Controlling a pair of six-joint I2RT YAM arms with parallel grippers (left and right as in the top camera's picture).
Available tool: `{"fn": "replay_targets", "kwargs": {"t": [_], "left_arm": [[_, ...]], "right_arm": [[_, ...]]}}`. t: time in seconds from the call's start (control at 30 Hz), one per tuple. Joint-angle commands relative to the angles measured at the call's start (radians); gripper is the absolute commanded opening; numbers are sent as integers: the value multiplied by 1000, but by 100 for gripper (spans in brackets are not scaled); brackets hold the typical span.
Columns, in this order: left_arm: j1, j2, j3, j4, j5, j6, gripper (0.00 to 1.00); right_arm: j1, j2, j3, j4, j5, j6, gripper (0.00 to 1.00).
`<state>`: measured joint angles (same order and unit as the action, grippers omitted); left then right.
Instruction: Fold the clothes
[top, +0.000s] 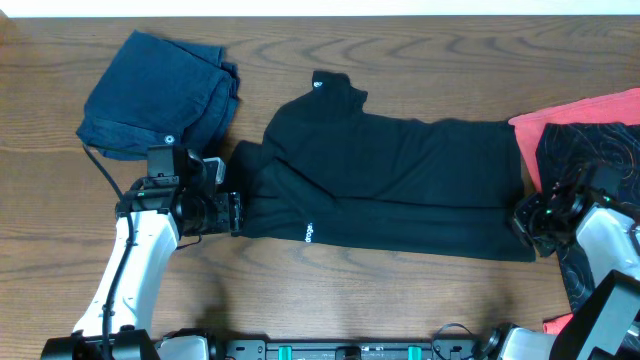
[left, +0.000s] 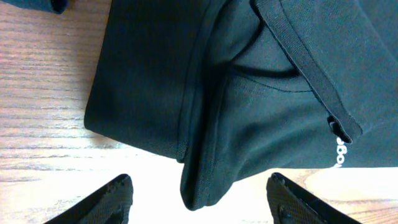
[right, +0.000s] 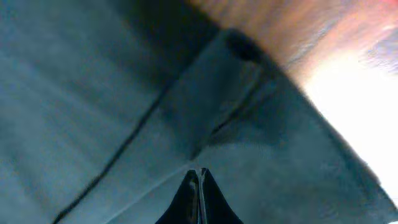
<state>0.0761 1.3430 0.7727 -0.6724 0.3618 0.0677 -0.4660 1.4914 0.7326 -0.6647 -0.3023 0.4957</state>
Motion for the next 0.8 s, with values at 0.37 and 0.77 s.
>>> {"fn": "replay_targets", "kwargs": {"t": [0.37,0.77], "left_arm": [[2,-4,10,6,-8,-2,71],[2,-4,10,7,-3,-2,71]], "right_arm": [[9,-6,-175,365,3,207,1],[8,-12,-172,724,-375,76,1]]}}
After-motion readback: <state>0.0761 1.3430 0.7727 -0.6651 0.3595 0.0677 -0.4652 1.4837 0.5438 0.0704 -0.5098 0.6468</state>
